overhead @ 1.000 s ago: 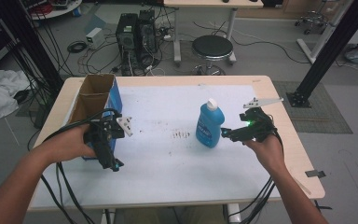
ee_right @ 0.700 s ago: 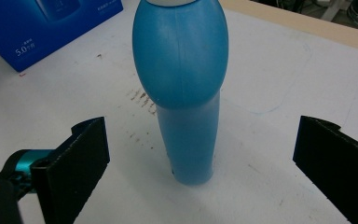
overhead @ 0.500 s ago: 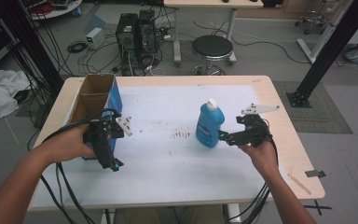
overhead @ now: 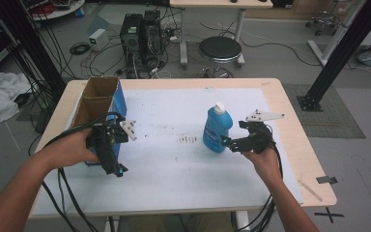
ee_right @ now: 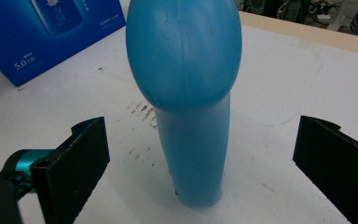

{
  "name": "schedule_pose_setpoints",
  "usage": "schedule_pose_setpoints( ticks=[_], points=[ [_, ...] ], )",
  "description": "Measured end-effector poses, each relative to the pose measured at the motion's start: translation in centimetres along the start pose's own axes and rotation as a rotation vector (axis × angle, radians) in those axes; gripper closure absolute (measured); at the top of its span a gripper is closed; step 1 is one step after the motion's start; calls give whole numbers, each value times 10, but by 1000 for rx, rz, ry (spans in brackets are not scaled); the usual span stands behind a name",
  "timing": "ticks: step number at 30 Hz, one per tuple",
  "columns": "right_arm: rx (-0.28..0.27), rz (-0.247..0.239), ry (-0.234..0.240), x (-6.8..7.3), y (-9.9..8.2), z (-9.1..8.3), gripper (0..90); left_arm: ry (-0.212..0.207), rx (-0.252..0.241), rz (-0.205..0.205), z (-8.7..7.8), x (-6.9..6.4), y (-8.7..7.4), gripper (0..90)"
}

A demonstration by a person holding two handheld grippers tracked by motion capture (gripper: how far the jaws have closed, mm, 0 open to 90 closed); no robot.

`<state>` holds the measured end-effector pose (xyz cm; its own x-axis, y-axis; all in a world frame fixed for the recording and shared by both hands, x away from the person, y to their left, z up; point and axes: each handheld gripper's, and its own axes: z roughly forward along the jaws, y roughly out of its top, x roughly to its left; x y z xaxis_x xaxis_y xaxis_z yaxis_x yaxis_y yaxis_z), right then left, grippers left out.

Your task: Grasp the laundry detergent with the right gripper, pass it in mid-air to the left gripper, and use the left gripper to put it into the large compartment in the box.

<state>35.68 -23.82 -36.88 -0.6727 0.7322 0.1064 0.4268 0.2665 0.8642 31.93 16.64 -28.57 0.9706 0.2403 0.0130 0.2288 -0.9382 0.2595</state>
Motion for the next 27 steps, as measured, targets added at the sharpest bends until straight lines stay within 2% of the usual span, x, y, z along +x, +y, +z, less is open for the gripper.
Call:
schedule_pose_setpoints(
  ticks=[7,27],
  points=[
    [3,9,19,-2,-2,12,25,3,-5,-4,0,0,-2,22],
    [-39,12,18,-1,-5,38,25,5,-4,-3,0,0,-6,22]
  ],
)
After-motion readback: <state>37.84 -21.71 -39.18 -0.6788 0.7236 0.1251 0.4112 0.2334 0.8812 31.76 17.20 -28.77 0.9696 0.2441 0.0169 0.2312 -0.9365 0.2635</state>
